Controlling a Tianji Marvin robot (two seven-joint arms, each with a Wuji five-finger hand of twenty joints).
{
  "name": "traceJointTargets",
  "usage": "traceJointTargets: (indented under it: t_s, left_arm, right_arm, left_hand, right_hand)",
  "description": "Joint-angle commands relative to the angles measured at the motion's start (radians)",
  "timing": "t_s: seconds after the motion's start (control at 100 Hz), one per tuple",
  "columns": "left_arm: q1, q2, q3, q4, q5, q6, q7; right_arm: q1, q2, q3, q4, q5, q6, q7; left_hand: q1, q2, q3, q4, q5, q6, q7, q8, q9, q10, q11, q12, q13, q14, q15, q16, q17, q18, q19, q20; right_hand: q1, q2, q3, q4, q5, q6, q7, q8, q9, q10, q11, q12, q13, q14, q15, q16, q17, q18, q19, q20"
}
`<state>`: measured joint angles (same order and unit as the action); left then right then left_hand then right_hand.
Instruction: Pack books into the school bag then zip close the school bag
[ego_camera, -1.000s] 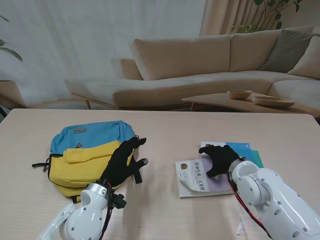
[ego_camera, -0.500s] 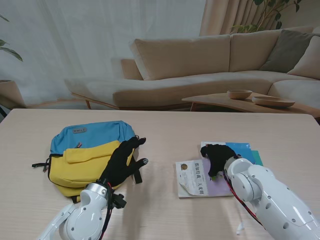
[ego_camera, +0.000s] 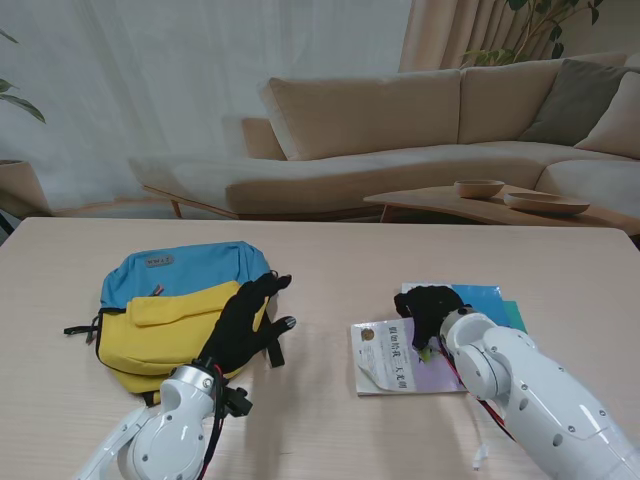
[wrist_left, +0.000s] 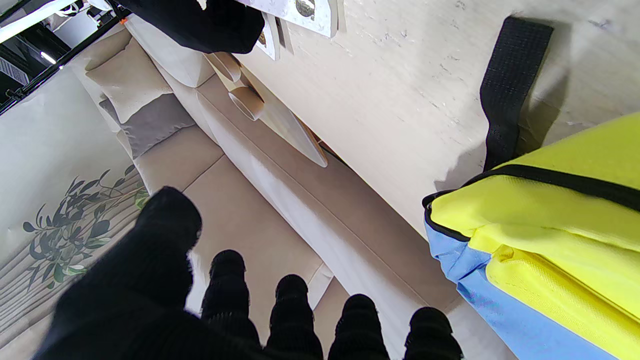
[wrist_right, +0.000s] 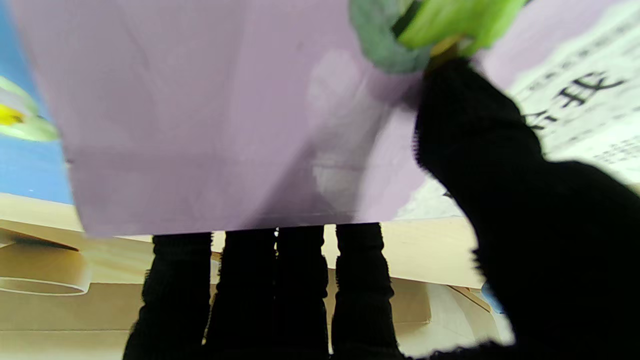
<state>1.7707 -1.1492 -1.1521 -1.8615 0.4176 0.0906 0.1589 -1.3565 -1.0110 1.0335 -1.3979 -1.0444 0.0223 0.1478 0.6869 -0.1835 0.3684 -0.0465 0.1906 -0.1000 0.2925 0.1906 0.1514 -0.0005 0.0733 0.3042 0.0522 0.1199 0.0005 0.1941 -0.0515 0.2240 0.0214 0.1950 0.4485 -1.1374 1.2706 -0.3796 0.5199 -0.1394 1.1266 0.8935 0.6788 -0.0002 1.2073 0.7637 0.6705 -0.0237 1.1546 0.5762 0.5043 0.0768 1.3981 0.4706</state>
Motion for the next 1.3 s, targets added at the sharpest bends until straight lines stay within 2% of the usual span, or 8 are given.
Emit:
traceJointTargets:
  t_s: [0.0, 0.45, 0.6, 0.7, 0.86, 1.05, 1.17, 1.29]
  left_arm:
    - [0.008, -0.005, -0.001, -0.009, 0.000, 0.001, -0.014]
    - [0.009, -0.005, -0.004, -0.008, 0.000, -0.002, -0.013]
    - [0.009, -0.005, -0.003, -0.008, 0.000, -0.002, -0.013]
    - [0.010, -0.005, -0.004, -0.008, 0.001, -0.003, -0.014]
    - [0.010, -0.005, -0.004, -0.008, 0.000, -0.004, -0.014]
    - [0.010, -0.005, -0.004, -0.008, 0.000, -0.005, -0.014]
    - [0.010, -0.004, -0.004, -0.007, 0.001, -0.008, -0.014]
    - [0.010, -0.004, -0.004, -0.008, 0.001, -0.008, -0.014]
  right_arm:
    - [-0.016, -0.010, -0.011, 0.036, -0.003, -0.006, 0.012]
    - [-0.052, -0.025, 0.038, 0.006, 0.021, -0.034, -0.083]
    - [-0.065, -0.029, 0.050, -0.007, 0.026, -0.042, -0.101]
    - [-0.072, -0.031, 0.058, -0.015, 0.033, -0.049, -0.107]
    - [-0.089, -0.032, 0.078, -0.041, 0.036, -0.052, -0.102]
    - [-0.120, -0.030, 0.111, -0.089, 0.035, -0.062, -0.076]
    - [-0.135, -0.031, 0.129, -0.107, 0.036, -0.082, -0.079]
    - [-0.153, -0.035, 0.146, -0.126, 0.037, -0.084, -0.106]
  left_hand:
    - [-0.015, 0.003, 0.013, 0.019, -0.034, 0.007, -0.012, 0.000, -0.009, -0.014, 0.004, 0.004, -0.025, -0.027, -0.002, 0.002, -0.008, -0.022, -0.023, -0.005]
    - [-0.015, 0.002, 0.016, 0.018, -0.033, 0.016, -0.010, 0.002, -0.009, -0.014, 0.003, 0.005, -0.025, -0.026, -0.002, 0.001, -0.008, -0.023, -0.023, -0.006]
    - [-0.015, 0.001, 0.017, 0.018, -0.033, 0.020, -0.010, 0.001, -0.009, -0.013, 0.004, 0.005, -0.026, -0.027, -0.002, 0.001, -0.008, -0.022, -0.023, -0.006]
    - [-0.016, 0.002, 0.016, 0.018, -0.034, 0.021, -0.011, 0.001, -0.010, -0.013, 0.003, 0.005, -0.026, -0.028, -0.002, 0.001, -0.008, -0.022, -0.023, -0.007]
    - [-0.017, 0.003, 0.017, 0.018, -0.033, 0.024, -0.010, 0.001, -0.009, -0.009, 0.003, 0.005, -0.025, -0.029, -0.002, 0.001, -0.008, -0.023, -0.023, -0.007]
    - [-0.016, 0.001, 0.017, 0.018, -0.033, 0.024, -0.009, 0.002, -0.009, -0.009, 0.004, 0.005, -0.025, -0.027, -0.002, 0.001, -0.008, -0.023, -0.023, -0.007]
    - [-0.017, 0.002, 0.018, 0.018, -0.034, 0.025, -0.010, 0.002, -0.009, -0.008, 0.004, 0.005, -0.026, -0.028, -0.002, 0.002, -0.008, -0.024, -0.023, -0.007]
    - [-0.017, 0.002, 0.018, 0.018, -0.034, 0.025, -0.009, 0.002, -0.009, -0.007, 0.004, 0.005, -0.025, -0.028, -0.002, 0.002, -0.008, -0.023, -0.023, -0.007]
  right_hand:
    - [0.280, 0.121, 0.052, 0.083, 0.094, -0.112, 0.145, 0.018, 0.082, -0.050, 0.113, 0.046, 0.048, 0.018, 0.049, -0.042, 0.029, 0.018, 0.053, 0.037]
    - [0.247, 0.168, 0.128, 0.162, 0.253, -0.171, 0.113, 0.131, 0.120, -0.040, -0.020, 0.102, 0.115, 0.099, 0.033, -0.101, 0.113, 0.039, 0.090, 0.021]
    - [0.270, 0.166, 0.184, 0.185, 0.295, -0.149, 0.125, 0.198, 0.189, 0.080, -0.341, -0.238, 0.219, 0.153, -0.059, -0.162, 0.191, 0.076, 0.077, -0.012]
    - [0.315, 0.138, 0.202, 0.177, 0.313, -0.160, 0.141, 0.234, 0.332, 0.047, -0.359, -0.344, 0.327, 0.146, -0.099, -0.202, 0.246, 0.121, 0.074, -0.041]
    - [0.352, 0.099, 0.231, 0.195, 0.287, -0.184, 0.151, 0.260, 0.428, -0.043, -0.201, -0.281, 0.429, 0.098, -0.037, -0.150, 0.289, 0.152, 0.119, -0.041]
    - [0.379, 0.093, 0.253, 0.203, 0.067, 0.012, -0.158, -0.114, 0.369, -0.067, -0.096, -0.259, 0.385, 0.074, 0.037, -0.106, 0.240, 0.160, 0.170, -0.192]
    - [0.398, 0.111, 0.250, 0.211, 0.274, -0.008, -0.287, -0.318, 0.381, -0.025, -0.124, -0.203, 0.379, 0.086, 0.051, -0.085, 0.228, 0.184, 0.183, -0.214]
    - [0.419, 0.162, 0.232, 0.216, 0.547, -0.084, -0.272, -0.359, 0.357, 0.001, -0.126, -0.087, 0.346, 0.084, 0.094, -0.063, 0.200, 0.188, 0.201, -0.208]
